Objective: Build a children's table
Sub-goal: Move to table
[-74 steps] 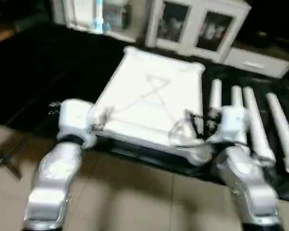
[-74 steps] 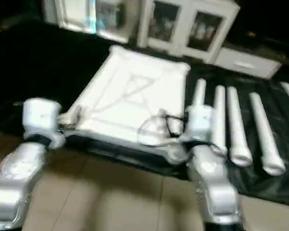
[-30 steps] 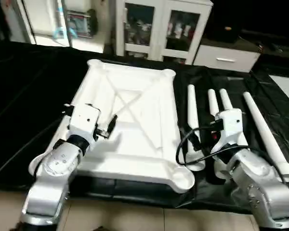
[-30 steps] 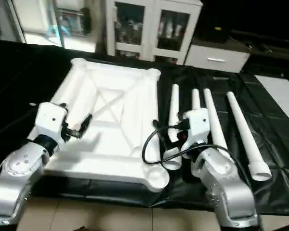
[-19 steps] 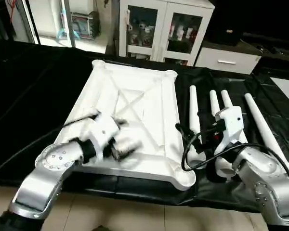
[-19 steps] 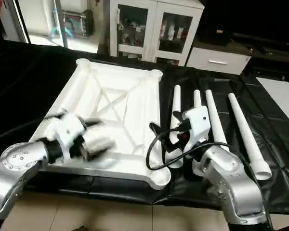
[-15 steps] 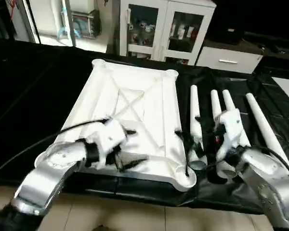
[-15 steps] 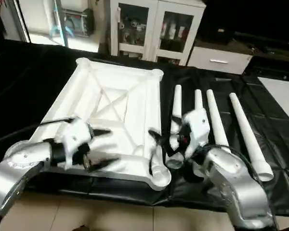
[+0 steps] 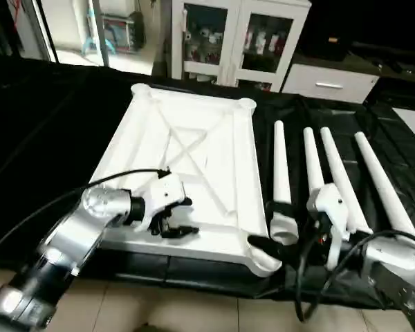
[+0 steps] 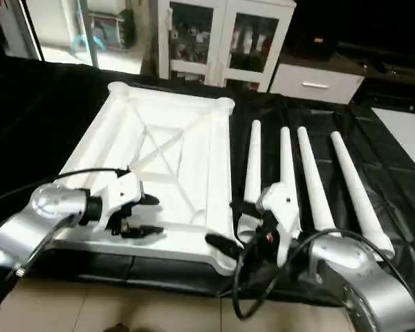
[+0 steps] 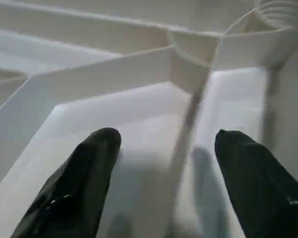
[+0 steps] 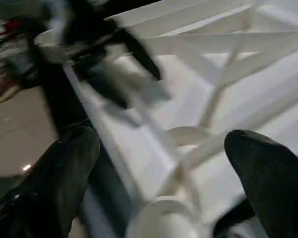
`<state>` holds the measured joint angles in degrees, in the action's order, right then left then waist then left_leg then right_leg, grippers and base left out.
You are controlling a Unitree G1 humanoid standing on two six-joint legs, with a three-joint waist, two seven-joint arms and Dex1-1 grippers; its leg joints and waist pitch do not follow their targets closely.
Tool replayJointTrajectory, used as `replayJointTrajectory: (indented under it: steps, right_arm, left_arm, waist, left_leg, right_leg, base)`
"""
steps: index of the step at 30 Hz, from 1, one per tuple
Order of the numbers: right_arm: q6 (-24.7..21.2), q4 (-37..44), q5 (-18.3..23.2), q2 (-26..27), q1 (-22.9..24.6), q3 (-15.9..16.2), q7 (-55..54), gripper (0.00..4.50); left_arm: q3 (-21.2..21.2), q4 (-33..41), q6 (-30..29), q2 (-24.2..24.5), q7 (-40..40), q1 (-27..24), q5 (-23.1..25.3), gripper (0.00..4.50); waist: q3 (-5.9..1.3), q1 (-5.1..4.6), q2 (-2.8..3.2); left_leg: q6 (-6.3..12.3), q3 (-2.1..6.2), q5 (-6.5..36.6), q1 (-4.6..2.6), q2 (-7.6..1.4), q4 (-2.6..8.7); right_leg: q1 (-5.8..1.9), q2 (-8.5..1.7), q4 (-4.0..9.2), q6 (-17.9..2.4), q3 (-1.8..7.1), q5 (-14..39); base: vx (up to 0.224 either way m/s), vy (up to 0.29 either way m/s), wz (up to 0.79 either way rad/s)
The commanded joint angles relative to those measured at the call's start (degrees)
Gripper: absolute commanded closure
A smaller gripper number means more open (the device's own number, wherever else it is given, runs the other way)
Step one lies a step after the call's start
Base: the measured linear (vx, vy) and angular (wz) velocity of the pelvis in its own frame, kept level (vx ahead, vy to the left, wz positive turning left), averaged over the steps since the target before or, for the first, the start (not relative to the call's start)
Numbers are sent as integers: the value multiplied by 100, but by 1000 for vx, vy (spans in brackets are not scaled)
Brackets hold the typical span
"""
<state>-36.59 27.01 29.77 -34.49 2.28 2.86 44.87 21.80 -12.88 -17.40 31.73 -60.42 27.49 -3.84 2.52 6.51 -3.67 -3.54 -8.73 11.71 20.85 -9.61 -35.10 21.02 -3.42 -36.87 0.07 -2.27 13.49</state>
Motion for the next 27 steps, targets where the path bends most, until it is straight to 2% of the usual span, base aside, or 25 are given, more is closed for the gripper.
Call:
replayJointTrajectory:
  steps: [1,3,4,6,10,14,15,16,18,19,20,24,27]
  right_arm:
    - [-98,132,102,-85,20,-48,81,0]
    - [-107,151,106,-105,39,-52,104,0]
    - [-178,192,154,-157,73,-53,147,0]
    - [-246,234,189,-186,99,-61,147,0]
    - [-302,272,228,-201,104,-61,111,0]
    - [-318,267,234,-206,59,-51,90,0]
    - [-318,262,228,-205,51,-47,94,0]
    - [-319,259,227,-205,47,-46,97,0]
    - [-320,256,223,-204,43,-38,102,0]
    - [-324,259,229,-209,41,-27,101,0]
    - [-326,256,233,-211,40,-23,102,0]
    - [-344,254,247,-226,34,-13,107,0]
    - [-356,244,257,-244,18,-7,123,0]
  left_arm:
    - [103,-135,114,-42,-139,106,42,132]
    - [120,-210,137,-50,-235,138,22,146]
    - [173,-308,192,-31,-398,184,21,157]
    - [226,-463,306,-21,-501,259,73,180]
    - [293,-713,524,-36,-498,384,215,220]
    - [333,-1054,682,-113,-341,541,463,250]
    - [307,-1117,675,-139,-273,567,490,258]
    - [290,-1149,670,-154,-239,580,500,263]
    - [273,-1206,683,-168,-204,597,521,282]
    - [282,-1255,716,-163,-222,605,531,282]
    - [298,-1273,740,-153,-243,604,541,302]
    - [339,-1335,818,-119,-446,583,538,316]
    - [346,-1436,792,-116,-454,603,621,349]
  waist:
    - [-268,5,85]
    - [-266,2,81]
    - [-268,5,114]
    - [-270,7,97]
    - [-256,8,103]
    - [-257,8,99]
    - [-251,4,71]
    - [-248,13,86]
    - [-241,11,70]
    - [-235,13,65]
    - [-236,12,69]
    - [-224,13,64]
    - [-230,10,51]
  left_leg:
    - [-96,113,1102,-95,-373,531]
    - [-93,107,1070,-95,-379,530]
    - [-94,108,1045,-98,-380,530]
    - [-90,101,1072,-104,-378,528]
    - [-111,99,1160,-97,-397,541]
    - [-135,95,1185,-107,-405,545]
    - [-134,91,1196,-106,-406,547]
    - [-146,92,1230,-112,-413,550]
    - [-153,86,1283,-108,-410,550]
    - [-146,88,1284,-103,-406,554]
    - [-150,89,1296,-107,-409,557]
    - [-171,93,1373,-104,-412,573]
    - [-163,92,1313,-99,-412,571]
  right_leg:
    - [-156,-524,466,-1001,284,419]
    - [-150,-529,461,-1052,280,352]
    - [-148,-527,455,-1078,278,309]
    - [-159,-517,457,-1064,281,287]
    - [-157,-542,477,-1101,282,435]
    - [-151,-545,480,-1076,282,509]
    - [-149,-544,486,-1065,285,529]
    - [-145,-558,487,-1075,286,588]
    - [-142,-565,505,-1072,292,717]
    - [-139,-559,510,-1046,291,793]
    - [-136,-561,514,-1032,292,827]
    - [-126,-569,540,-952,298,1058]
    - [-126,-569,532,-945,297,1016]
  base:
    - [0,0,0]
    - [0,0,0]
    - [0,0,0]
    - [0,0,0]
    - [0,0,0]
    - [0,0,0]
    - [0,0,0]
    - [0,0,0]
    - [0,0,0]
    - [0,0,0]
    - [0,0,0]
    - [0,0,0]
    - [0,0,0]
